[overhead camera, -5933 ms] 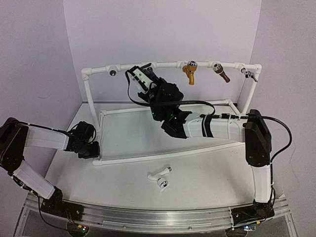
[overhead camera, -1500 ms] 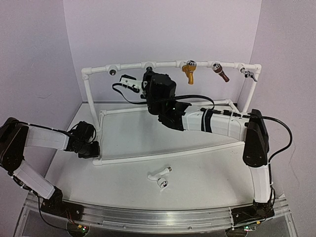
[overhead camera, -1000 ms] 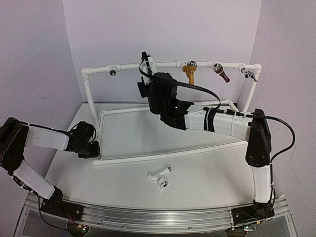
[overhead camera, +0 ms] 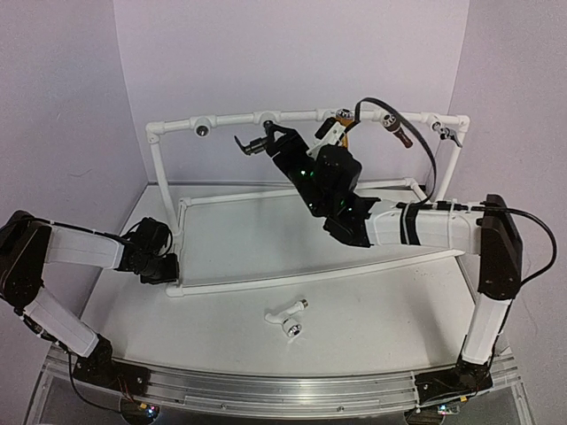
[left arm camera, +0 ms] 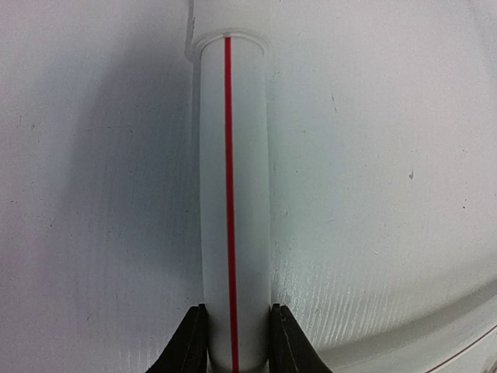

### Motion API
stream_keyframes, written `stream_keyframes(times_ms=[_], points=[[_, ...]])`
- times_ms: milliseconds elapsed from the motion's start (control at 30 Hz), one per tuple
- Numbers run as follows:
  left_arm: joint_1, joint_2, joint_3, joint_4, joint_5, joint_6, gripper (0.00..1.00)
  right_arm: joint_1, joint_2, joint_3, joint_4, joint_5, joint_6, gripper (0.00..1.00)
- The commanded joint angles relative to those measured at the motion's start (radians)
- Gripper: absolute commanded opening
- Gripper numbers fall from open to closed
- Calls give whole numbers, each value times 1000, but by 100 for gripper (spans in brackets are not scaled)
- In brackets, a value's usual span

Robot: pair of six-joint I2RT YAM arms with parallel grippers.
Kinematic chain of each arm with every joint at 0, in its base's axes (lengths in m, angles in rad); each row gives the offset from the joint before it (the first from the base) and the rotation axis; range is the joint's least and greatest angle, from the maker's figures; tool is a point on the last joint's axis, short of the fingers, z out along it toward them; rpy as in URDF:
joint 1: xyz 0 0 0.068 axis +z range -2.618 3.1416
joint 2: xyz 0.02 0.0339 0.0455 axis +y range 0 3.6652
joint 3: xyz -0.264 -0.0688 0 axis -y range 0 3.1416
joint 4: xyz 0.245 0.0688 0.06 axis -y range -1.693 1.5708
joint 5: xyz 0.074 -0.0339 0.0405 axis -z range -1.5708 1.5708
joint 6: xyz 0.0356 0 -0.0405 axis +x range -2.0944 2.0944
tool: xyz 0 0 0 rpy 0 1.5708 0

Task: Install the water faucets
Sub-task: Screw the water faucet onto the adaptor.

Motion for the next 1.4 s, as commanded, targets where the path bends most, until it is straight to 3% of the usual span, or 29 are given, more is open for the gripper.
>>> stream_keyframes(times_ms=[0,100,233,433,567,667,1067,1367], points=[[-52,19,5,83,229,34,0,6,-138,-25,-92,-92,-256,73],[-52,22,7,81,227,34,0,18,-173,5,-266,-131,-424,75],[-53,21,6,80,228,33,0,56,-204,50,-467,-128,-779,77],[-53,22,7,81,230,35,0,152,-211,86,-574,24,-1535,81],[-53,20,6,81,229,34,0,184,-93,158,-556,258,-2073,84],[-52,14,3,82,225,33,0,179,-4,189,-368,365,-2403,86],[-52,-2,-7,85,225,33,0,134,233,496,-260,359,-2635,82],[-52,-10,-11,88,225,33,0,93,262,470,-144,359,-2629,69]])
